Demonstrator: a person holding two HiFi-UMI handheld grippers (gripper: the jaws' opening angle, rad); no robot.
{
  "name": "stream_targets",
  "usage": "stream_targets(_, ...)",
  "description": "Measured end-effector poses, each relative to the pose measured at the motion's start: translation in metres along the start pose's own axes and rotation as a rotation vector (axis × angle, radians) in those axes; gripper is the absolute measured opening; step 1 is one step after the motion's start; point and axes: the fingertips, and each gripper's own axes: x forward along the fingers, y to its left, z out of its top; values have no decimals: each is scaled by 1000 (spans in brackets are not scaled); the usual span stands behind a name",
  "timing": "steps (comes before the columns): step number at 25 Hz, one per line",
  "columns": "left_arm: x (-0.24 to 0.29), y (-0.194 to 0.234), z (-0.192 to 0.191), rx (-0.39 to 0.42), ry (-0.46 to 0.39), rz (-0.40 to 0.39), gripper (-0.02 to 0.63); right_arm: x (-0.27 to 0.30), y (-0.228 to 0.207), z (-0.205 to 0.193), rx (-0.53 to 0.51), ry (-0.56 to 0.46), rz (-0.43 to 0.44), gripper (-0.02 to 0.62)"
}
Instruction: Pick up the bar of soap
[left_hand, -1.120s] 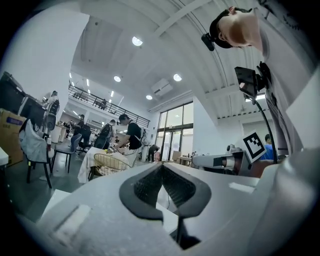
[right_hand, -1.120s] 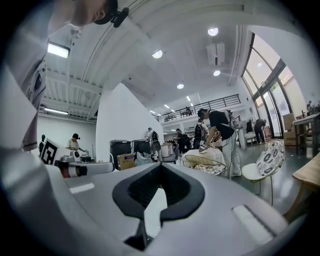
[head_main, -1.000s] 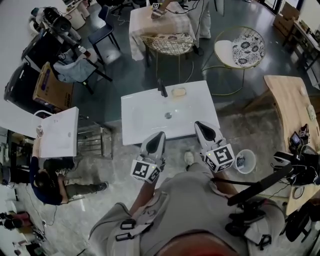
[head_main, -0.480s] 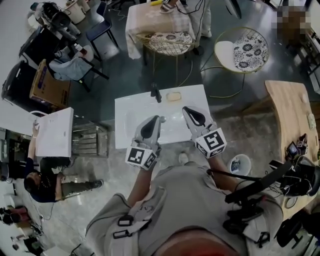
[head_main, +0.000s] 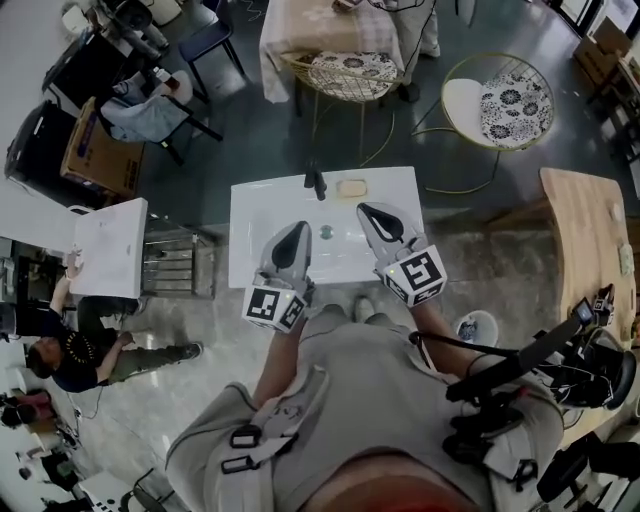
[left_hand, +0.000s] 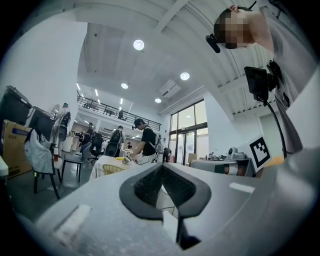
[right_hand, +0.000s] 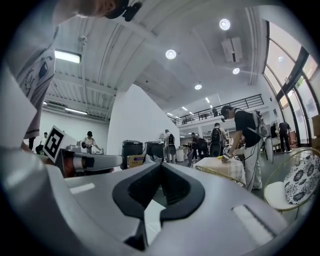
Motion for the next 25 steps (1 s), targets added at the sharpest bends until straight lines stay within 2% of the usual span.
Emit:
stream_targets(18,6,36,9,-59,-8,-37,-6,33,9,24,-19,-32,-68,2)
stream_targets(19,5,38,9,-63,-6,-33,-6,35,9,28,-23,-55,-79,22)
stream_targets(20,4,41,8,-65,-4,-28,-6,37,8,33,-23,-73,-91,232)
stream_targets(21,4,43,7,-67,-2,-24,-6,40,7,35,-20,-78,-102,376)
stream_targets(22,3,45,6,-69,-1,-21,-6,43,5,35,-19,-71,-115,381)
stream_targets(24,2,49,5,-72,1,-17,-6,48,1,32,-25,-50,-131,434)
stream_targets(25,2,50,4,-73,3,-17,-6,50,0,30,-29,-42,-133,434)
